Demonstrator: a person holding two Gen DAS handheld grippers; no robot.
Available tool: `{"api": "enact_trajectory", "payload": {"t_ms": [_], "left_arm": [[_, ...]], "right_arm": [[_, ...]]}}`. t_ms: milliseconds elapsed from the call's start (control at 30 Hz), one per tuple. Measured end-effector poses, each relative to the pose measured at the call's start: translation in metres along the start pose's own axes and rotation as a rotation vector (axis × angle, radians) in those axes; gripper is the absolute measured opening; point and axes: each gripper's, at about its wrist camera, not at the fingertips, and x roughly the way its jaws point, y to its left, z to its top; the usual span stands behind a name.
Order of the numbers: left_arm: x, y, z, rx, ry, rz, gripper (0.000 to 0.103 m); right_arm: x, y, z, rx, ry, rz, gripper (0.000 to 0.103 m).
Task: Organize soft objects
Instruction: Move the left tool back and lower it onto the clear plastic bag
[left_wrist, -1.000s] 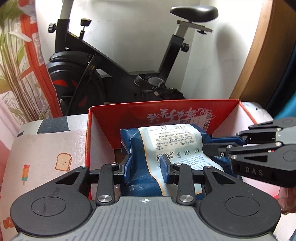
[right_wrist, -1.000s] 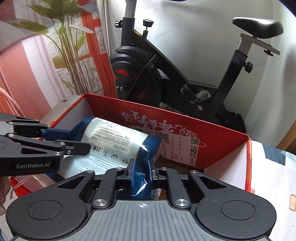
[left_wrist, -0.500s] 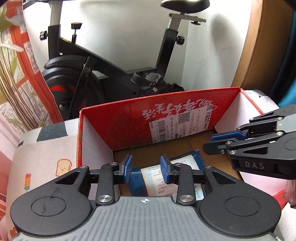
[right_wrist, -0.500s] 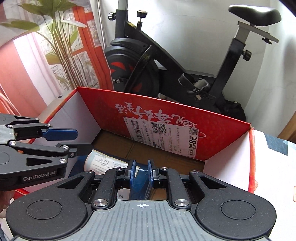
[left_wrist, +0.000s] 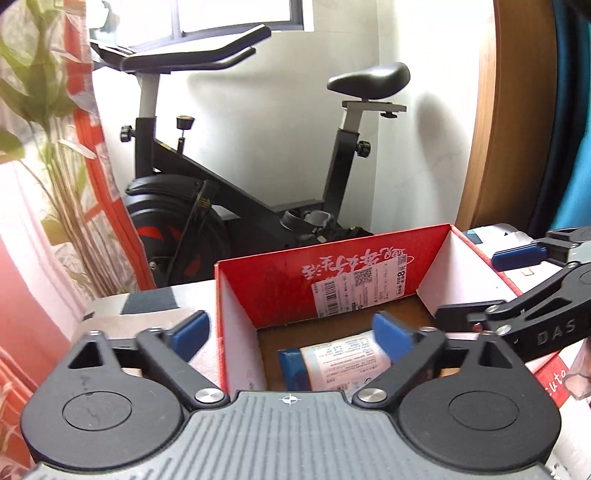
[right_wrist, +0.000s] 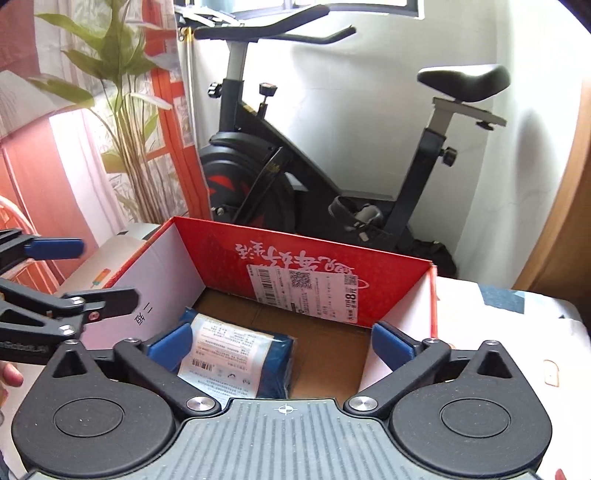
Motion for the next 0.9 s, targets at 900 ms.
{"api": "enact_trajectory", "payload": {"t_ms": [900], "left_arm": [[-0.106,-0.004,-0.153,-0.241,0.022,-0.004,0.103]], "right_arm": [[-0.104,0.008,-0.167,0.094,-0.102,-0.017,0.103]]}}
